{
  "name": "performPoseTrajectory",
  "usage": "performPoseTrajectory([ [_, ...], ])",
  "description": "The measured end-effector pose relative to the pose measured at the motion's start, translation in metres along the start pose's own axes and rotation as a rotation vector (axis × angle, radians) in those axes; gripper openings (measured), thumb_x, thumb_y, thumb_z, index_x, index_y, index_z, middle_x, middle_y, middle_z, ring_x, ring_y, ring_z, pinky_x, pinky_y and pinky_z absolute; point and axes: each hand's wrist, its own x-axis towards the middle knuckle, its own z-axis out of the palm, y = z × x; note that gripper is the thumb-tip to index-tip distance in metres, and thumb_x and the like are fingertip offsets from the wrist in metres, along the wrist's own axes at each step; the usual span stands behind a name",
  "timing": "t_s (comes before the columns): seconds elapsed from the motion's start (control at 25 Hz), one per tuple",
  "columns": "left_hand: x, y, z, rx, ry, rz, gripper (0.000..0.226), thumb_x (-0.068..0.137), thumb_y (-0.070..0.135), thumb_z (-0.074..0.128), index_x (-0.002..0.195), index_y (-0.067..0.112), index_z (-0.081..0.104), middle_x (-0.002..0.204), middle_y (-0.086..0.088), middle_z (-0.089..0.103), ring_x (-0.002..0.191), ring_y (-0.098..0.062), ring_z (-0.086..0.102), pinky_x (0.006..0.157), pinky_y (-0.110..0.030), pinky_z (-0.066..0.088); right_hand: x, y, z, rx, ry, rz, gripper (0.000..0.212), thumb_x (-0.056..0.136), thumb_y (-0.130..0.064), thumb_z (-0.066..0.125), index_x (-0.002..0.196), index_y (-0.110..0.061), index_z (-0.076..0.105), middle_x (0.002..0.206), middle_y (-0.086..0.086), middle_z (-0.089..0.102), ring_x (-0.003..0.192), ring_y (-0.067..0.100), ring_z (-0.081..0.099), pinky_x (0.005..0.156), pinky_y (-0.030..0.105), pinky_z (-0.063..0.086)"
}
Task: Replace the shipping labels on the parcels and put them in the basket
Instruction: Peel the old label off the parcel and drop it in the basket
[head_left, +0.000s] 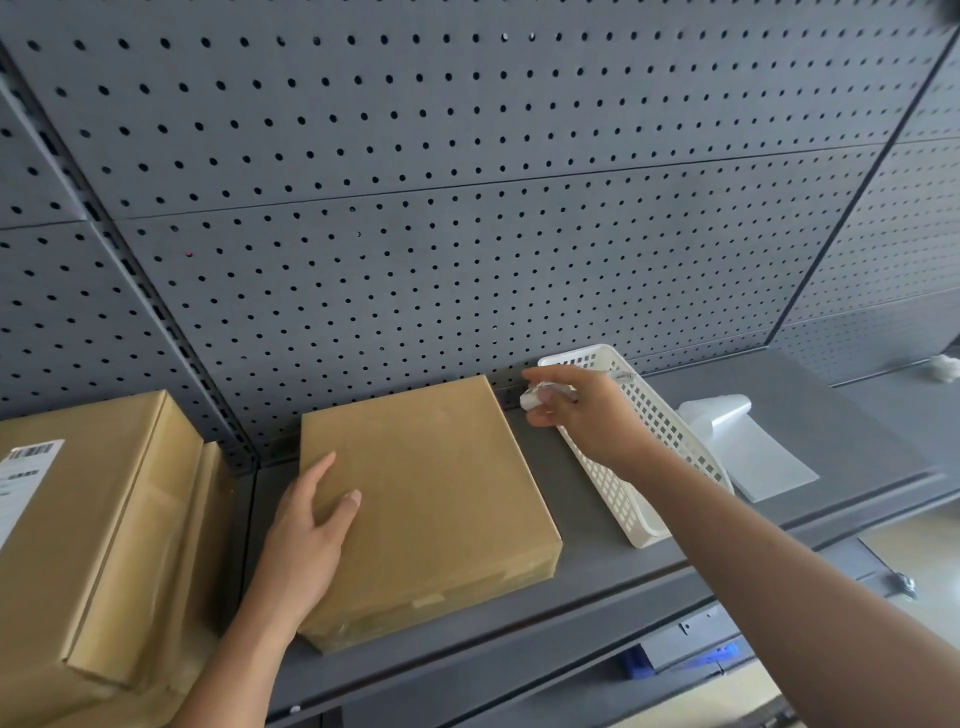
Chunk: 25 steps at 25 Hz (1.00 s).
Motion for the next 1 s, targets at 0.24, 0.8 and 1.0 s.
performPoseTrajectory([
  [0.24, 0.004, 0.001, 0.008, 0.082, 0.017, 0.001, 0.051, 0.101, 0.048, 0.054, 0.148, 0.055, 0.035, 0.167, 0.007, 0.022, 0.154, -0.018, 0.021, 0.122, -0.051, 0.027, 0.015, 0.011, -0.023, -0.231, 0.186, -0.050, 0.010, 0.096, -0.027, 0.060, 0.103, -0.021, 0.056, 0.102, -0.004, 0.067, 0.068, 0.014, 0.072, 0.073, 0.046, 0.060],
  [0.8, 0.009, 0.003, 0.009, 0.171, 0.018, -0.047, 0.052, 0.098, 0.057, 0.051, 0.146, 0.061, 0.031, 0.168, 0.011, 0.017, 0.154, -0.019, 0.020, 0.120, -0.055, 0.028, 0.061, 0.050, -0.064, -0.632, 0.321, -0.101, 0.039, 0.085, 0.010, 0.049, 0.103, -0.013, 0.074, 0.109, 0.009, 0.065, 0.088, 0.028, 0.065, 0.081, 0.041, 0.057],
  [1.0, 0.008, 0.005, 0.010, 0.173, 0.019, -0.061, 0.051, 0.098, 0.058, 0.051, 0.146, 0.061, 0.032, 0.168, 0.012, 0.017, 0.154, -0.019, 0.019, 0.120, -0.054, 0.028, 0.068, 0.071, -0.052, -0.878, 0.183, -0.095, 0.029, 0.090, 0.005, 0.054, 0.097, -0.011, 0.077, 0.104, 0.004, 0.059, 0.081, 0.021, 0.062, 0.064, 0.023, 0.046],
])
